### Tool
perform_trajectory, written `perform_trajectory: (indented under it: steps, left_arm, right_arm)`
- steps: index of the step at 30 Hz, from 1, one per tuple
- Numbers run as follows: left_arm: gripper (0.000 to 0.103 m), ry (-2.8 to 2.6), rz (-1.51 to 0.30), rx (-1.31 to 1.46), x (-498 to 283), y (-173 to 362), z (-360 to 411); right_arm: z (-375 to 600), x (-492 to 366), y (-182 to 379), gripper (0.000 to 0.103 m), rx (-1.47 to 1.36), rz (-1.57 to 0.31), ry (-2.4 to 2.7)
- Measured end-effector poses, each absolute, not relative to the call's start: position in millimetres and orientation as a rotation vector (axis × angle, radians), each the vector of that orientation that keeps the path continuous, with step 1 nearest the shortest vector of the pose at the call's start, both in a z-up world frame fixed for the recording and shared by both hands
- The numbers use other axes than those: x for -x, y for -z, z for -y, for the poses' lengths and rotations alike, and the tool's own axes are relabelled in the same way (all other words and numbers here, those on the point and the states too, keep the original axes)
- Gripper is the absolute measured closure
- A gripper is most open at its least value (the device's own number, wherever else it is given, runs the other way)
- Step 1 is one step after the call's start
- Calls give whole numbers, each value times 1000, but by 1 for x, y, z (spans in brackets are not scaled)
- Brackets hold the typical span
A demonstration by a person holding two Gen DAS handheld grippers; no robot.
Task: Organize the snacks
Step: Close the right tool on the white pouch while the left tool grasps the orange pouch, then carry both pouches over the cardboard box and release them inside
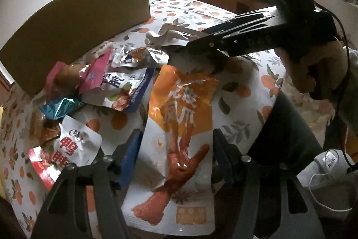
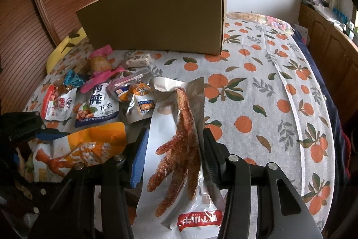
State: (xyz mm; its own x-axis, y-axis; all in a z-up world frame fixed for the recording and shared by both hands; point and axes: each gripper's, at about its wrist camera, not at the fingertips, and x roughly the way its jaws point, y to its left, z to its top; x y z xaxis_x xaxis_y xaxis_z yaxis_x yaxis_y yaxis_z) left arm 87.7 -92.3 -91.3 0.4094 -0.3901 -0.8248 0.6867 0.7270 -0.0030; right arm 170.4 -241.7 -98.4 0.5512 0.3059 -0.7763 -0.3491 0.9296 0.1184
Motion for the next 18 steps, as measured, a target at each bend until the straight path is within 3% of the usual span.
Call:
perform_trajectory:
  steps: [9,18]
  left_arm:
    - [55,668,-904,-319,-86,83,86]
    - [62,652,-897,-271,-85,75,71]
  right_arm:
    - [243,-172,99,55,55,-915,-392]
    - [245,-169,96,56,43,-914,-404]
